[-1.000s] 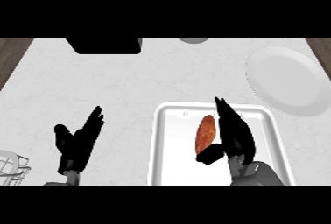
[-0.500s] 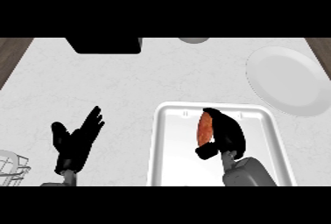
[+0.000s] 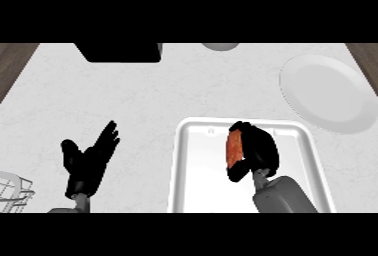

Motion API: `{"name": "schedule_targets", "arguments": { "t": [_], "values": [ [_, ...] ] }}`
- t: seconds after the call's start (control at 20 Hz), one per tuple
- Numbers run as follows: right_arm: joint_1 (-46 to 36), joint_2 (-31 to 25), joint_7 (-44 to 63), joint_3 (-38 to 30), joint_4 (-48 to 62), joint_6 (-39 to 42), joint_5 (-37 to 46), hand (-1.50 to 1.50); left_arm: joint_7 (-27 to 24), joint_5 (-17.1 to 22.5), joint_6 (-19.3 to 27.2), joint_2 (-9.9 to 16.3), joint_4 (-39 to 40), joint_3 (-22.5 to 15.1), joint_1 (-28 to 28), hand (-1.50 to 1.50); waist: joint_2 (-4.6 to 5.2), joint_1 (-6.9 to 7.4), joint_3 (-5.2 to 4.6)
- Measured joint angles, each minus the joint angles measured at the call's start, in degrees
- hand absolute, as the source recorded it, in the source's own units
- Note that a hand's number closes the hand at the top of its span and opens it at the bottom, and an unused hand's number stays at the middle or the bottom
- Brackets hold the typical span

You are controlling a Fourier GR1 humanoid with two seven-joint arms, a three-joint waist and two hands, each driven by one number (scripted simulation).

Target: Pick the sweet potato from the tray and place it in the plate

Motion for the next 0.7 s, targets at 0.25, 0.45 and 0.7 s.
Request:
{"name": "schedule_targets", "arguments": {
  "t": [0.25,0.45,0.7],
  "values": [
    [-5.9,2.0,4.9,-3.1,4.3,-5.4,4.9,1.50,0.4,-0.1,-0.9,0.1,-0.2,-0.2,-0.2,0.00,0.67,0.96,0.10],
    [-15.2,3.4,14.9,-10.0,11.0,-11.1,10.1,1.50,0.2,-0.4,-1.4,-0.2,-0.3,-1.1,-1.2,0.00,1.72,3.04,0.09],
    [-26.2,1.6,19.7,-15.2,17.8,-17.7,20.6,1.50,0.0,-0.8,-1.9,-0.6,0.1,-2.1,-2.4,0.00,2.35,4.88,0.03]
  ]
}}
